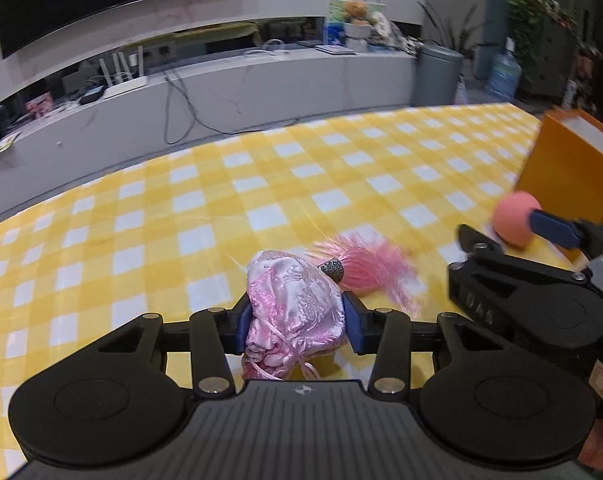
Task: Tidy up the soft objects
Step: 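Grasp the pink satin pouch with the left tool and close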
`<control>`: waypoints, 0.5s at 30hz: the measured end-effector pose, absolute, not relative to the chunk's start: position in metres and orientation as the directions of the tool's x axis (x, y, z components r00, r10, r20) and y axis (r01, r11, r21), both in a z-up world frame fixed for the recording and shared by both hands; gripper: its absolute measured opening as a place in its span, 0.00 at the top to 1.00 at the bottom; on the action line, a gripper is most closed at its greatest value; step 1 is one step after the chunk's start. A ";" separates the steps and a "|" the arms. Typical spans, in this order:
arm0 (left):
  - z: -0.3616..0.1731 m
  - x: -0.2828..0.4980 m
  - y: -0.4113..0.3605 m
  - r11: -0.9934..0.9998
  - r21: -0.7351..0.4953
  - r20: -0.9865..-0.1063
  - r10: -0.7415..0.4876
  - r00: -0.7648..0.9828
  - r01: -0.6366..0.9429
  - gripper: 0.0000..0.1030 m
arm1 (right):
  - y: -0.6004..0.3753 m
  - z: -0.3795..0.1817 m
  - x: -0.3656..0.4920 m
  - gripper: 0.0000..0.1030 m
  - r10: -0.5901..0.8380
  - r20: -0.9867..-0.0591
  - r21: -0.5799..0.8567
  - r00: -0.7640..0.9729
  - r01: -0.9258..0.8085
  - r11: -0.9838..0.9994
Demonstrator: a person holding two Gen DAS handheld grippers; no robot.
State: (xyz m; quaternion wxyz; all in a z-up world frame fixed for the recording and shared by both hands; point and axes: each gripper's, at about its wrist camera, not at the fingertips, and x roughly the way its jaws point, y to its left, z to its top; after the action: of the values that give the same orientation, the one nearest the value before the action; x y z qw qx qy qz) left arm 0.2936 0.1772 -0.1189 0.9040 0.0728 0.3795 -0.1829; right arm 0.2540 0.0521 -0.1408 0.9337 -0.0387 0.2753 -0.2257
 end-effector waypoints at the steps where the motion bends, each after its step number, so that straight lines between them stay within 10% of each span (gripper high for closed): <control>1: -0.118 0.296 0.178 0.926 -0.013 -0.710 -0.275 0.648 0.378 0.51 | 0.050 -0.141 0.259 0.32 -0.473 -0.491 -0.197 0.732 0.436 0.878; 15: -0.123 0.309 0.180 0.929 -0.071 -0.703 -0.305 0.643 0.362 0.51 | 0.044 -0.153 0.304 0.31 -0.700 -0.465 -0.216 0.541 0.698 0.683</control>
State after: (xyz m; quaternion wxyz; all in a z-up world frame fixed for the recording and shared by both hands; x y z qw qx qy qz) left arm 0.3094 0.1804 -0.1228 0.9055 0.0380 0.3805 -0.1841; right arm 0.3044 0.0439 -0.1530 0.8778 -0.0022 0.2661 -0.3983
